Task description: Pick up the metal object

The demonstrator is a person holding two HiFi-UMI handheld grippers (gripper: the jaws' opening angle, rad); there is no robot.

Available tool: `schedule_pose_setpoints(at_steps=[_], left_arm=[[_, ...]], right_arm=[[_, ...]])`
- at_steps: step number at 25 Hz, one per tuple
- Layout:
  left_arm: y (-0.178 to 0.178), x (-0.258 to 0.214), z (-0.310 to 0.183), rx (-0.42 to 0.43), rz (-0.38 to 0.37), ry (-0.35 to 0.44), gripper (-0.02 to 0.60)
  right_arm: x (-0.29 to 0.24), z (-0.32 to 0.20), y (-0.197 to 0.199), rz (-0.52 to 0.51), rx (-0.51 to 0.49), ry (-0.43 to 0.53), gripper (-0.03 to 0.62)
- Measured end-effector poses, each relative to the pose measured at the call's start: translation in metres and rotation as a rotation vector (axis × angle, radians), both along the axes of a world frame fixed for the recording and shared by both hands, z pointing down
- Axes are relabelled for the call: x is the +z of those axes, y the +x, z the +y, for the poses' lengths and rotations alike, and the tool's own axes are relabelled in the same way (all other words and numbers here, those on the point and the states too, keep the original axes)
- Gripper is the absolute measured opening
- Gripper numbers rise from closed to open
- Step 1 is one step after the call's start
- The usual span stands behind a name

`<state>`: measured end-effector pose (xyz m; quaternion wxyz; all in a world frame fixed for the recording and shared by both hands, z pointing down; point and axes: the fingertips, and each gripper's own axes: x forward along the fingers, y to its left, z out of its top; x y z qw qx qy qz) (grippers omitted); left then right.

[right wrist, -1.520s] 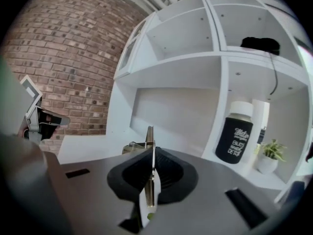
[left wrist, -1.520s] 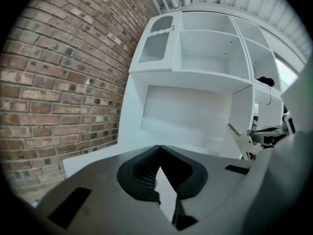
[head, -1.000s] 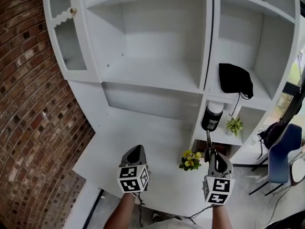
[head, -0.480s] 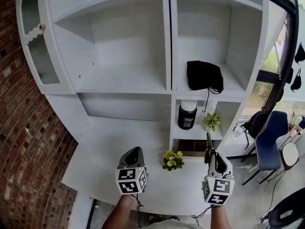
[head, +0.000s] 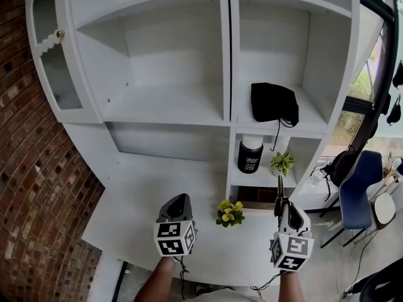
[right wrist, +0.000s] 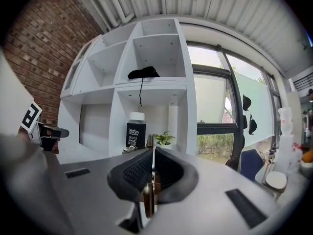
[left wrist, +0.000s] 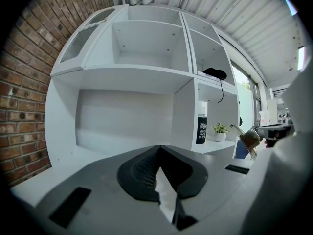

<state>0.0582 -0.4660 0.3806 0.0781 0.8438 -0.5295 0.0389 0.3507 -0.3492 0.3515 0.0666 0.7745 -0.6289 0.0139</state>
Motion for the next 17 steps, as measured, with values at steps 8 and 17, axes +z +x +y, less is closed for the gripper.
schedule_pose_setpoints(at_steps=[8, 17], left_arm=[[0.0011, 0.0031, -0.0022, -0.002, 0.006, -0.007, 0.011], [0.0018, 0.0079, -0.0045, -0.002, 0.010, -0.016, 0.011]], right_arm=[[0.0029, -0.0002, 0.0000, -0.007, -0.003, -0.004, 0.009], [0.0038, -0.0011, 0.0000, -0.005, -0.003, -0.004, 0.009]])
